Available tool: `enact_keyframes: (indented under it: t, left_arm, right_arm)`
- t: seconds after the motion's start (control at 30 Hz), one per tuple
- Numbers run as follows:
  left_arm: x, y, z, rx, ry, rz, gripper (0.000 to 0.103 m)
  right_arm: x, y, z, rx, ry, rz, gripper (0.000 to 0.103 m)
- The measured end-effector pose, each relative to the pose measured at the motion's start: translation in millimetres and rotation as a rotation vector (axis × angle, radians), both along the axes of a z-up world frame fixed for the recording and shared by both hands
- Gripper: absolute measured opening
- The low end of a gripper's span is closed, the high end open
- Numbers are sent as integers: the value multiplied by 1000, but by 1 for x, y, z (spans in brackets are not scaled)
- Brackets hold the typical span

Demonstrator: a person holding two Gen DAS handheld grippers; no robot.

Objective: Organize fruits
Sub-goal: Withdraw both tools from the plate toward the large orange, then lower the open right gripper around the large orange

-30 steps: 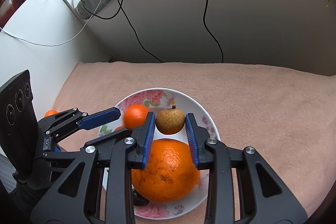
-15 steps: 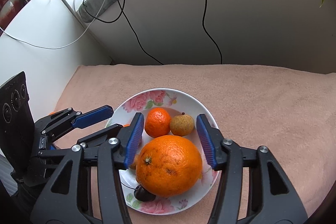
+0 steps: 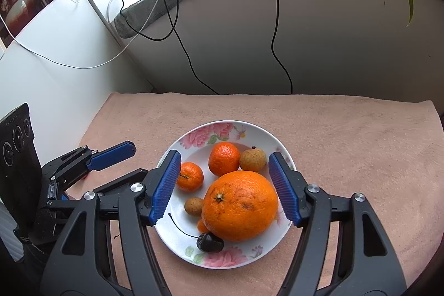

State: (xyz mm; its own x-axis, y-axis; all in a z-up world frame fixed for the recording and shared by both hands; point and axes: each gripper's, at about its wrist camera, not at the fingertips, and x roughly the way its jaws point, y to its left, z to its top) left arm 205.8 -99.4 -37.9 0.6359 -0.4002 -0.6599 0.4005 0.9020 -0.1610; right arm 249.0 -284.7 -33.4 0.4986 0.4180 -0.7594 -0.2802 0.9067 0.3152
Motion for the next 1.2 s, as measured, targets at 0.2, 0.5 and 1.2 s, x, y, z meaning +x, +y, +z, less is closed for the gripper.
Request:
enact_keyframes:
  t: [0.2,0.5,1.2]
  left_arm:
    - [-20,18,11,15,-38,56,71]
    - [-45,55,18,24,-66,146,76]
    - [-112,184,1,-18,-70,422,76]
  right_arm:
    - [-11,11,14,5,-47,-4,87]
    - [-19,46,18,-10,-41,30,87]
    - [-38,158,11,33,-78,225,87]
